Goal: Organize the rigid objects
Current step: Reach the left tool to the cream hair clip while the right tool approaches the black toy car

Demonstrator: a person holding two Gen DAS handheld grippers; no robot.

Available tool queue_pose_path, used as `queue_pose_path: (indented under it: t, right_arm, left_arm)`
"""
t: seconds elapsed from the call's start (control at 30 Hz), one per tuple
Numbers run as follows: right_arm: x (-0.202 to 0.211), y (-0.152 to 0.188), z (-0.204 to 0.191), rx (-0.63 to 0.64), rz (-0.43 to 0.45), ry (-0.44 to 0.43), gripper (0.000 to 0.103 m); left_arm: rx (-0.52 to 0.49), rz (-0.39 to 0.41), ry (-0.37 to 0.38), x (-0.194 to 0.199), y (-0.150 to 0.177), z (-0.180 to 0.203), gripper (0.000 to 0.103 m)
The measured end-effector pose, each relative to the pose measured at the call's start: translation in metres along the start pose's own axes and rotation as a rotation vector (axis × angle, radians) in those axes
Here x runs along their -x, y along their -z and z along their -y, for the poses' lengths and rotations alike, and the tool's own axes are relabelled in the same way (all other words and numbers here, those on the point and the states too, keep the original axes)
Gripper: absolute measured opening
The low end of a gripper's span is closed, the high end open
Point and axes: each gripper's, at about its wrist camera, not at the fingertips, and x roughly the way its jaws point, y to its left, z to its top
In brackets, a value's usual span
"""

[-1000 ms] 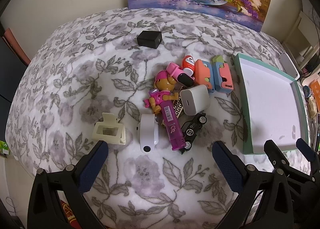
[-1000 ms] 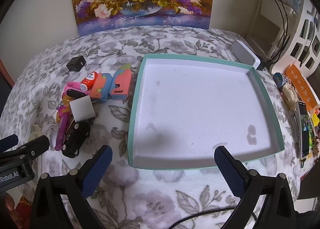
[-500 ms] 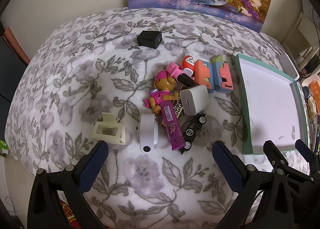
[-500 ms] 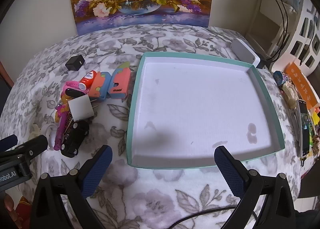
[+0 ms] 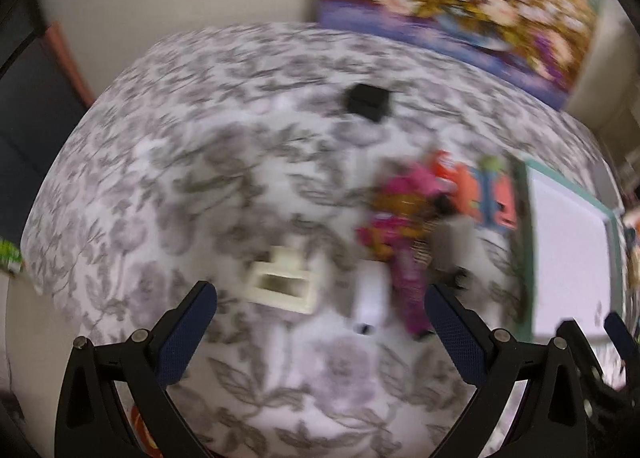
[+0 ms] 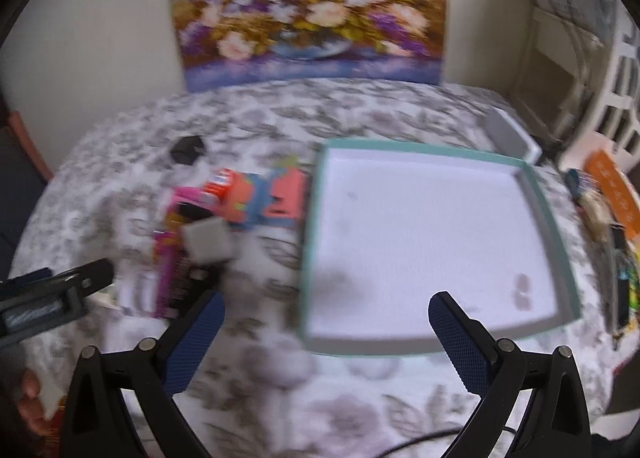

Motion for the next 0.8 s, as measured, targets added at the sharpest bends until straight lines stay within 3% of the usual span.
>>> queue_pose_path:
  t: [0.07,0.2,0.4,0.8]
  right_arm:
    - [-0.002,-0.004,-0.016,0.027,-0.001,-0.032,0.103]
    - [-0.016,-0.009,-0.049,0.097,-0.022,-0.049,0.103]
    - [-0.041,-0.005,-0.079,0.154,-0.094,-0.077,0.103]
    - [-0.06,-0.014,-0.075,0.138,-0.127,-0.076,0.103]
  left_arm:
    - [0.044,-0.029,-0.026,-0.01,-0.002,-0.016,0.103]
    - [0.118,-0.097,-0.008,-0.027,-0.001,-0.036,0.103]
    - [0.127,-0.132,0.018,-0.042,-0.002,-0.043,0.103]
    - [0.125,-0.198,0.039,-0.071,-0.001,-0.038,0.102]
